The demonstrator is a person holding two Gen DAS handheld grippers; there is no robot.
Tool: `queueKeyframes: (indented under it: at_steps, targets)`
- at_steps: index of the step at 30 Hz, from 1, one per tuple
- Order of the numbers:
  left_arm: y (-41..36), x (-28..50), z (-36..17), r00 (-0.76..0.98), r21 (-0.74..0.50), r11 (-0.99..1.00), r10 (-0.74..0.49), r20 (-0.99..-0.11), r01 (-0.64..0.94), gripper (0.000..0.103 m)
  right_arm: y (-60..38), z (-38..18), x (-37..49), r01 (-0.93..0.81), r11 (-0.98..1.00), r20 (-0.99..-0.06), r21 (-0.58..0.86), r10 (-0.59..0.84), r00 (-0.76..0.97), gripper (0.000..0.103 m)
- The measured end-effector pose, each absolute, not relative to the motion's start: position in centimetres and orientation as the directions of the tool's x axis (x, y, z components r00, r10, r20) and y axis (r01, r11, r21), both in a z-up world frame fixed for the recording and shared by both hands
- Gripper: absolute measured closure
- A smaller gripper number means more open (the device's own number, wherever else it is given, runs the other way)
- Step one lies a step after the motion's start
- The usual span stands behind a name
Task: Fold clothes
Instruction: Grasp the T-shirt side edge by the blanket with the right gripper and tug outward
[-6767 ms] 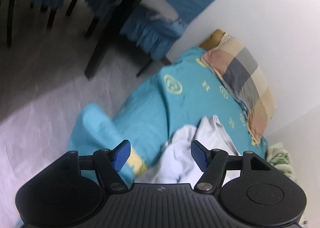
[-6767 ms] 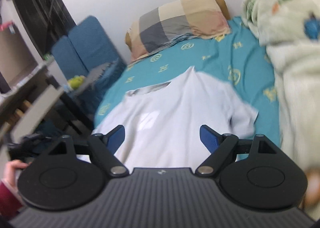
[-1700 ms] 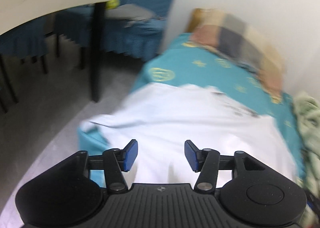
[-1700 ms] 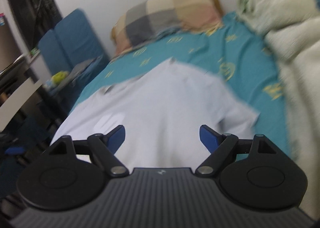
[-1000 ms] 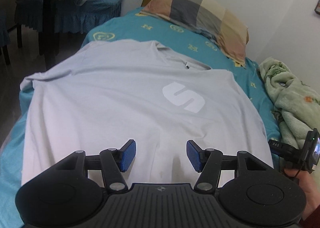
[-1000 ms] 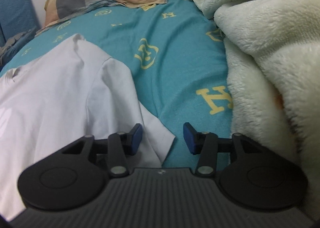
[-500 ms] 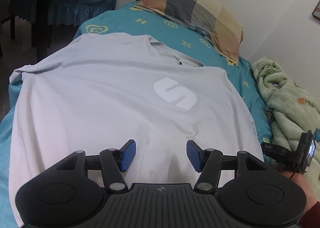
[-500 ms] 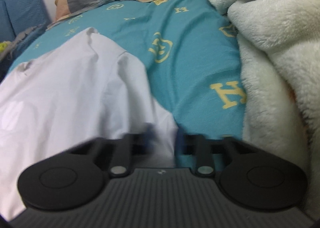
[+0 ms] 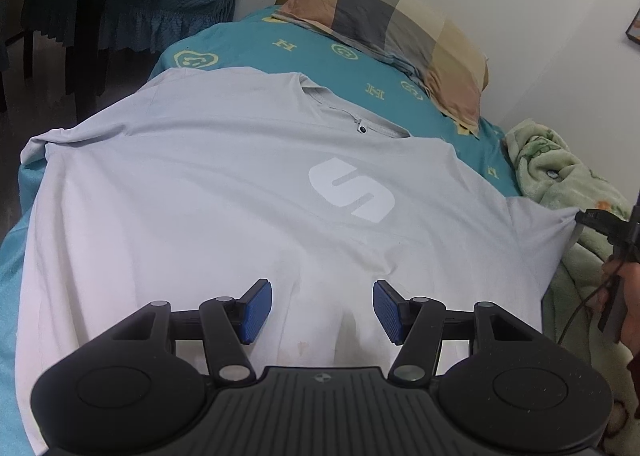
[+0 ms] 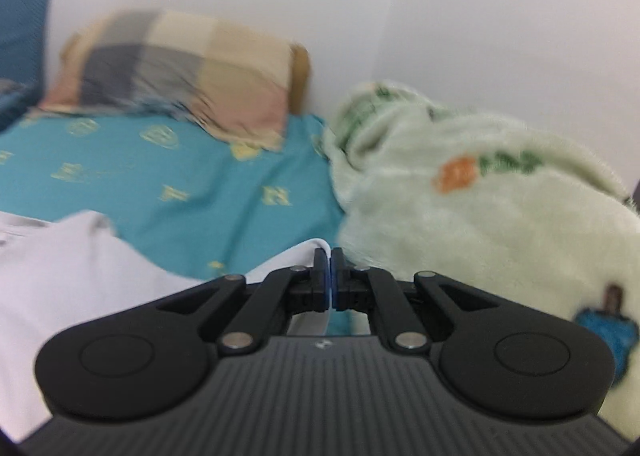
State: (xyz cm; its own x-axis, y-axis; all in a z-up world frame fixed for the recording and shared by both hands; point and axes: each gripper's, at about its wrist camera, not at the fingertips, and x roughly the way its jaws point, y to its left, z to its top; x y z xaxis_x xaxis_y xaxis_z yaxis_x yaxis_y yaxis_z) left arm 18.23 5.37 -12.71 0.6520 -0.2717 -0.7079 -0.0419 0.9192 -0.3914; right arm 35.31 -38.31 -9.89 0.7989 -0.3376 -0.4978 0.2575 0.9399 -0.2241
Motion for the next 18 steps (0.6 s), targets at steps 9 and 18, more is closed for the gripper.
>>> queueKeyframes:
  at_steps: [9,18]
  targets:
    - [5.4,19.6,-14.0,0.616,-0.389,0.92,-0.281,-0.736,-0.045,0.044,-40.3,-13.2,36.8,0.283,0.951,-0.57,-0.124,-0.301,0.765,0.095]
    - [5.1,19.0,-12.6,0.617,-0.373,0.928,-0.298,-0.729,0.008,0.044,-38.6,-7.8,27.2,0.194,0.973,-0.493,0.124,-0.109,0.863,0.022]
